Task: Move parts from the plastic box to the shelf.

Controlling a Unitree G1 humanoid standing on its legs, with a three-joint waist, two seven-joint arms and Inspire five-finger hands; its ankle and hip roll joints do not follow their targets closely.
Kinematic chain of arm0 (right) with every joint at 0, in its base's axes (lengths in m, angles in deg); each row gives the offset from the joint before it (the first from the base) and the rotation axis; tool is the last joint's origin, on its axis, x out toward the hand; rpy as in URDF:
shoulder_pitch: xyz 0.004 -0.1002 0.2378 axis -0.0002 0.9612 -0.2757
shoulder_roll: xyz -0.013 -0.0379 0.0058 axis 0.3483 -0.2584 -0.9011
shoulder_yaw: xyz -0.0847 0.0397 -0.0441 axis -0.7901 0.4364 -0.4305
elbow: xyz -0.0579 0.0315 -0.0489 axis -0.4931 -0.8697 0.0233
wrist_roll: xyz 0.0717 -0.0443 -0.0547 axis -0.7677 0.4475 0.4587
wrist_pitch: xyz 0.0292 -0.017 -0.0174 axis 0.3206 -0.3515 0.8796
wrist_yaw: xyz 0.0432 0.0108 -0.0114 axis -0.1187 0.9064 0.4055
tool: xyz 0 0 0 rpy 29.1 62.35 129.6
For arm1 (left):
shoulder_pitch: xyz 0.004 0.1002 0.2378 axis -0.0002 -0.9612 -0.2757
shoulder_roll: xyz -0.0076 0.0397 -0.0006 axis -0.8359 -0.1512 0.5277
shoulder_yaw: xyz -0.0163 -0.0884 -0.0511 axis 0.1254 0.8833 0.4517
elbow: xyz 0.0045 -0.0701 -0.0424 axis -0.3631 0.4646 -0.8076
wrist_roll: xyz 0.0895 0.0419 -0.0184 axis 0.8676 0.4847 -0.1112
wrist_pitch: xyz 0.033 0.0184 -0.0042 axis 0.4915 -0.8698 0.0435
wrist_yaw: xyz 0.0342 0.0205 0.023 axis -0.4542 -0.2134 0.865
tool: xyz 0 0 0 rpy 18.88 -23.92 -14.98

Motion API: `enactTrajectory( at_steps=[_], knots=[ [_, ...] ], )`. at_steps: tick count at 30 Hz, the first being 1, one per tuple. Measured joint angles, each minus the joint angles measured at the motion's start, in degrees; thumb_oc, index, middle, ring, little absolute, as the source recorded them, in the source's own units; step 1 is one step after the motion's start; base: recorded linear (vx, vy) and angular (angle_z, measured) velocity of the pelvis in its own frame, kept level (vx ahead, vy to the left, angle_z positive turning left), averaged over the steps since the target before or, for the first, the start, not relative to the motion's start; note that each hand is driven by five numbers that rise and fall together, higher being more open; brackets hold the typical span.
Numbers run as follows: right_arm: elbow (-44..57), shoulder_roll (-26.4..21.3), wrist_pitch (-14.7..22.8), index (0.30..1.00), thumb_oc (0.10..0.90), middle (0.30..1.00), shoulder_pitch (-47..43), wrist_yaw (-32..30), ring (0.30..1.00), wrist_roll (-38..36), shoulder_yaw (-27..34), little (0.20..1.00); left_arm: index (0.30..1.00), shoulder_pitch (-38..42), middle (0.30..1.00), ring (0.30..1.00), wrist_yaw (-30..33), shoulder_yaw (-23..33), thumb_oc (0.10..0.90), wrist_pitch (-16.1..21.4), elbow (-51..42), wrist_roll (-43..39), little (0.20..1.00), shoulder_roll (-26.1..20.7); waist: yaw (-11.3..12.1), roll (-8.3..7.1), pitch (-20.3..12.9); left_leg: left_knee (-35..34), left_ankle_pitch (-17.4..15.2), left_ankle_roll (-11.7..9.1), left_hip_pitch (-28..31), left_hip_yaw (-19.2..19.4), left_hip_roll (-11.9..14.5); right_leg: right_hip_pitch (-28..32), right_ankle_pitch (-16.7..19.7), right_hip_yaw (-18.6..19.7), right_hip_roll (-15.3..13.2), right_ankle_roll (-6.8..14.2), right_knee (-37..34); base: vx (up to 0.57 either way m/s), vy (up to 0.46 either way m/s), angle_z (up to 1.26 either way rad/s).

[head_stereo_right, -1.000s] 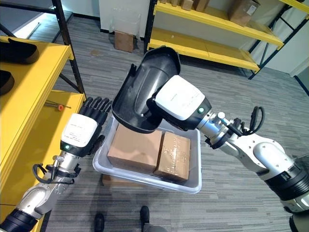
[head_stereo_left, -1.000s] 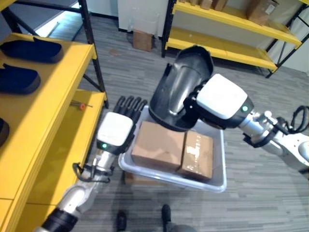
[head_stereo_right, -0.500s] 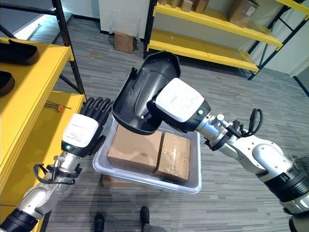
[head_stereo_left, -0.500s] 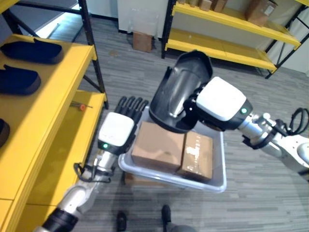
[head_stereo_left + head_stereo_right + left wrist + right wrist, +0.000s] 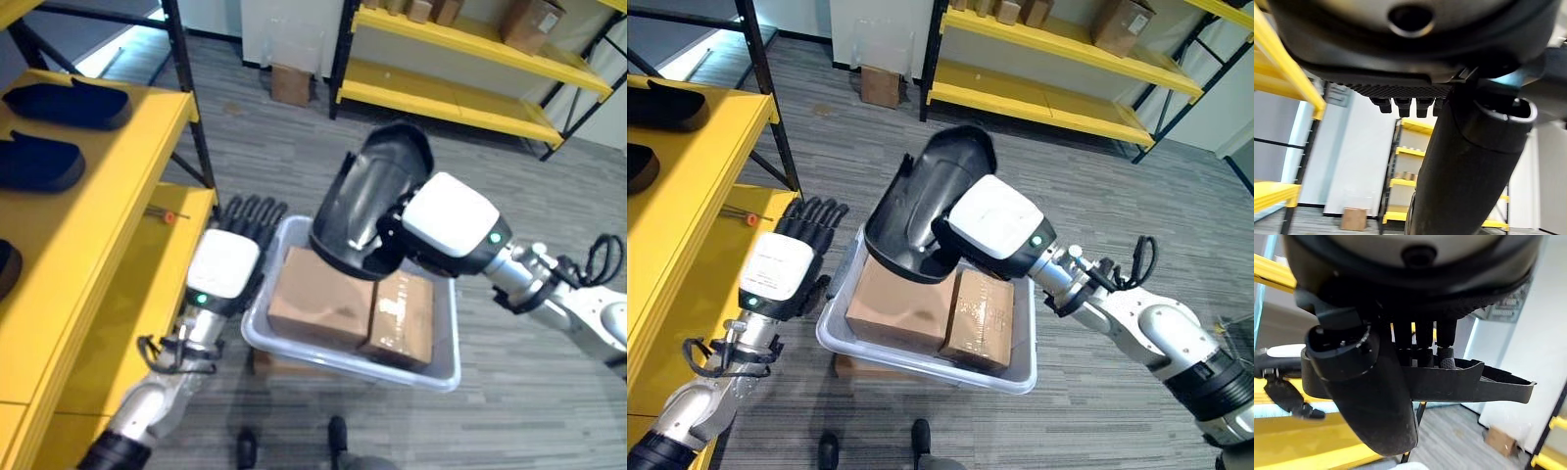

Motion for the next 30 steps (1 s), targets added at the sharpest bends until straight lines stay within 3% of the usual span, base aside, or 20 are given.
enactTrajectory(
  at_steps=[14,20,24,30],
  knots=[
    [-1.0,1.3,-0.4,0.300,0.400,0.300,2.8,0.0,0.300,0.8,0.7,0.300,1.000,-1.0,1.000,1.000,0.1,2.6,0.900,-0.4,-4.5,-0.4,1.000,0.1,0.0,0.93,-0.2,0.0,0.0,0.0,0.1,-0.4,-0.1,0.4,-0.3,-0.7,-0.1,0.0,0.0,0.00,0.003,0.01],
    [-3.7,3.1,-1.3,0.300,0.400,0.300,2.1,0.0,0.300,0.8,0.3,0.300,1.000,4.2,1.000,1.000,0.0,-2.5,0.900,0.4,-6.4,-0.5,1.000,0.7,-0.1,1.11,-0.2,0.0,0.0,-0.1,0.1,-0.4,-0.1,0.4,-0.3,-0.7,-0.1,0.0,0.0,0.00,0.000,0.00],
    [-7.5,3.5,-2.3,0.300,0.400,0.300,-0.8,0.2,0.300,0.8,-3.5,0.300,1.000,6.2,1.000,1.000,-0.1,-5.2,0.900,0.8,-6.3,-0.5,1.000,1.7,0.0,1.19,-0.3,0.0,0.1,-0.1,0.1,-0.4,-0.1,0.4,-0.3,-0.7,-0.1,0.0,0.0,0.00,0.000,0.00],
    [-8.7,5.7,-2.7,0.300,0.400,0.300,-2.1,0.3,0.300,0.8,-4.1,0.300,1.000,6.9,1.000,1.000,-1.0,-7.0,0.900,1.0,-6.2,-0.5,1.000,2.2,-0.2,1.26,-0.3,0.0,0.2,-0.3,0.1,-0.4,-0.1,0.4,-0.3,-0.7,-0.1,0.0,0.0,-0.01,0.000,0.00]
  ],
)
